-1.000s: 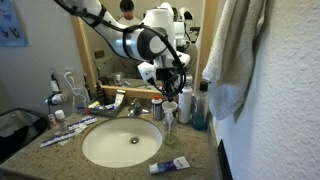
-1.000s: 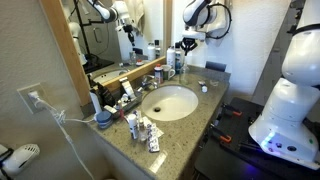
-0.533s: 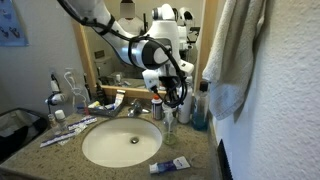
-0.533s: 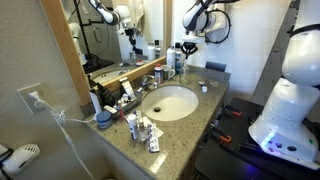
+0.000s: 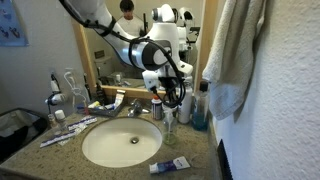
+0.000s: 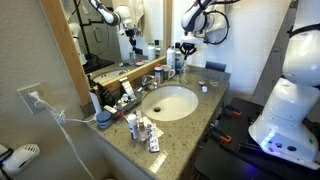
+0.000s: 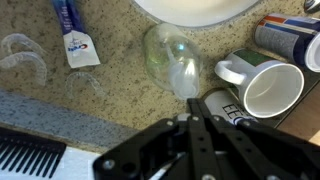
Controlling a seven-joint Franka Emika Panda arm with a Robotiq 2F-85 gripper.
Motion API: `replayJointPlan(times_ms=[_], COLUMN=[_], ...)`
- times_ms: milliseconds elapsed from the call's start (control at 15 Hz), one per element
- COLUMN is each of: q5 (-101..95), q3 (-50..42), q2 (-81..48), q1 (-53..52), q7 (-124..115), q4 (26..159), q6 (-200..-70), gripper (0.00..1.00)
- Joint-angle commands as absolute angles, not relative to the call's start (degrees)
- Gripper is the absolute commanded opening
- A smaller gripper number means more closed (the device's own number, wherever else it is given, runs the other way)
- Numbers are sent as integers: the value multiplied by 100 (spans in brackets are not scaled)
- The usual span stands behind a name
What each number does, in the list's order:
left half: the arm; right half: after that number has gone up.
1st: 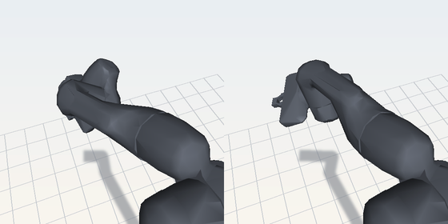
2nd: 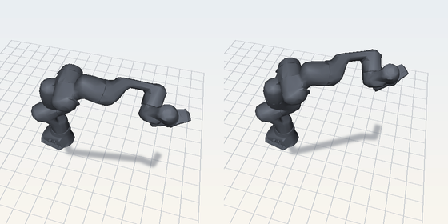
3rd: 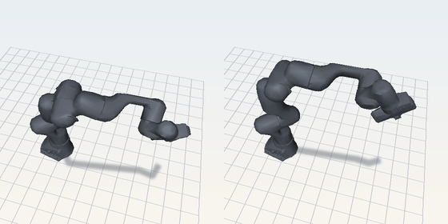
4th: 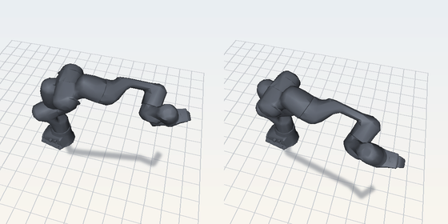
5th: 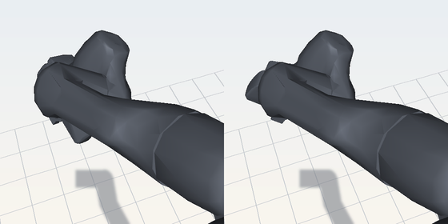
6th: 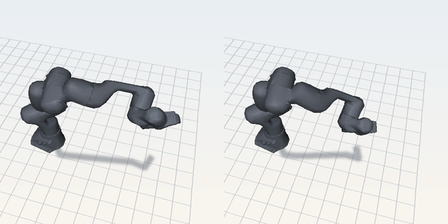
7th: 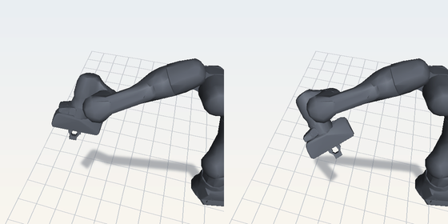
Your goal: Press the nozzle of the soap bottle
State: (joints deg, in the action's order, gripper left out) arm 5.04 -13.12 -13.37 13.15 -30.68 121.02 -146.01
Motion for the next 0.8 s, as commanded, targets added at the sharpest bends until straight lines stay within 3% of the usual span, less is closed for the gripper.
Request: replayJointPlan(times_ms=[0, 733], q5=[585, 438], q3=[-1435, -1509], q2=[-1403, -1243], q1=[1187, 1060], q7=[-3190, -3492], q4=[12015, 12151], q6=[-14538, -14423], gripper=[0, 0])
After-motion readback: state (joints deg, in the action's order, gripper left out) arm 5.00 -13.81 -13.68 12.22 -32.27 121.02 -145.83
